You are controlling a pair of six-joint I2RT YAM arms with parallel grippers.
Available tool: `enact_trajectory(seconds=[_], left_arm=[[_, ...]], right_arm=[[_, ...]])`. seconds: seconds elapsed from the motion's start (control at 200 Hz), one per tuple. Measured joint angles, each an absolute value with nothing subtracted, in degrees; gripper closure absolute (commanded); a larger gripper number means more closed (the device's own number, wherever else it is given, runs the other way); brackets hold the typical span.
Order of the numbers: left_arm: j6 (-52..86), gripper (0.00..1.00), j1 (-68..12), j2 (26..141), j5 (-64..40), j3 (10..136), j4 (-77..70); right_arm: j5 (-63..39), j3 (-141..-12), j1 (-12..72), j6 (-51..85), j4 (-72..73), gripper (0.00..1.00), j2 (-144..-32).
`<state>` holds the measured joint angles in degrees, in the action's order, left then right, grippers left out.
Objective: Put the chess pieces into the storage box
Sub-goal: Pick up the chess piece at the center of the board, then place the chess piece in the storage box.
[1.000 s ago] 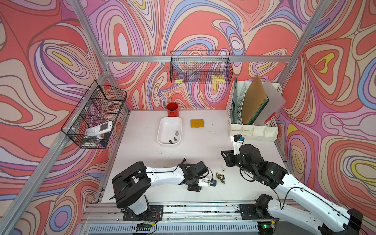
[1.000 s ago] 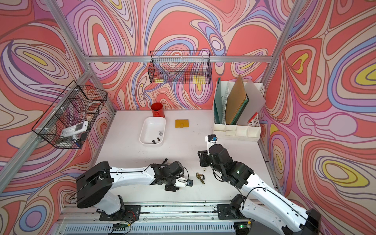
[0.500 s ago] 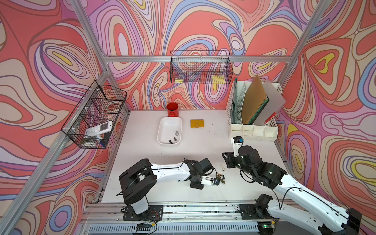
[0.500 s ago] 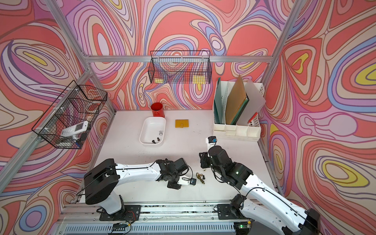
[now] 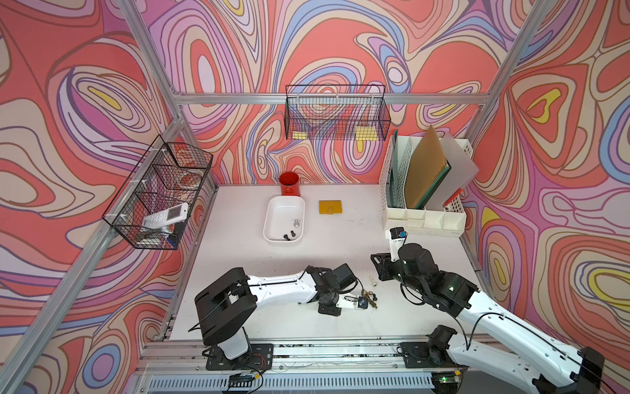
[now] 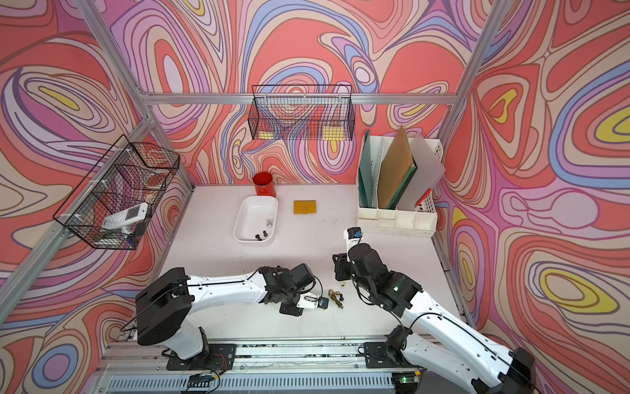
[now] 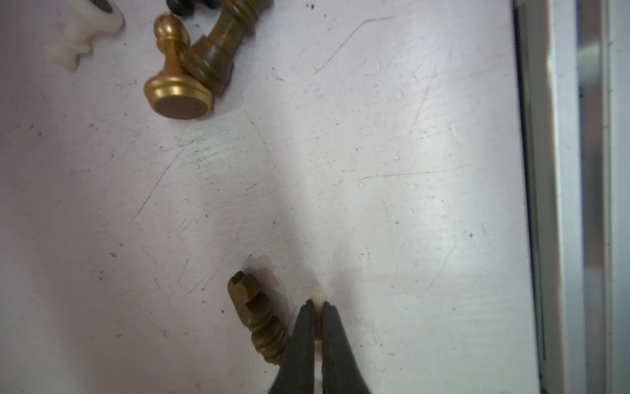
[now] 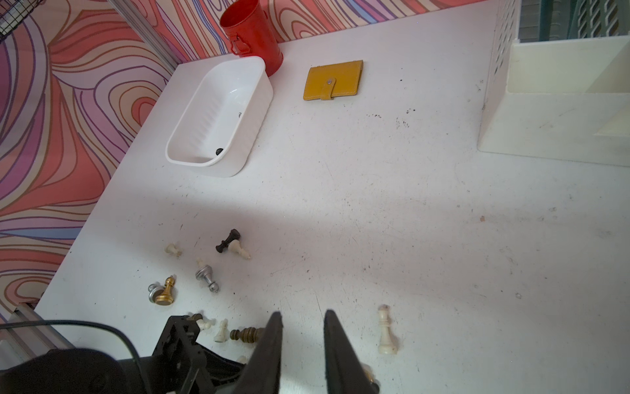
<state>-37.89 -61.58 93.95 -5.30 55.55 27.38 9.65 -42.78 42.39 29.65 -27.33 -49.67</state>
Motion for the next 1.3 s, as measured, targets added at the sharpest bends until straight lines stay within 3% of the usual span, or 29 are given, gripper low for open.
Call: enact_trajectory(seconds=[0.31, 0.646, 0.916, 1.302], left_arm=[[-36.4, 0.97, -59.7, 85.7, -5.1, 53.3, 22.2], [-29.0, 0.98, -46.8, 81.9, -5.5, 53.9, 15.9], [-20.2, 0.98, -34.2, 86.9, -4.3, 59.2, 11.4], [-8.9, 0.99, -23.5, 95.0, 2.2, 62.8, 6.4]], right_arm=[[9.6, -42.7, 42.4, 29.9, -26.0, 0.75, -49.6], [8.5, -41.0, 42.4, 31.7, -21.9, 0.75, -51.4], [4.7, -40.9, 42.4, 33.4, -17.1, 0.76, -57.6], [0.0, -40.9, 42.3, 35.3, -12.7, 0.76, -61.8]])
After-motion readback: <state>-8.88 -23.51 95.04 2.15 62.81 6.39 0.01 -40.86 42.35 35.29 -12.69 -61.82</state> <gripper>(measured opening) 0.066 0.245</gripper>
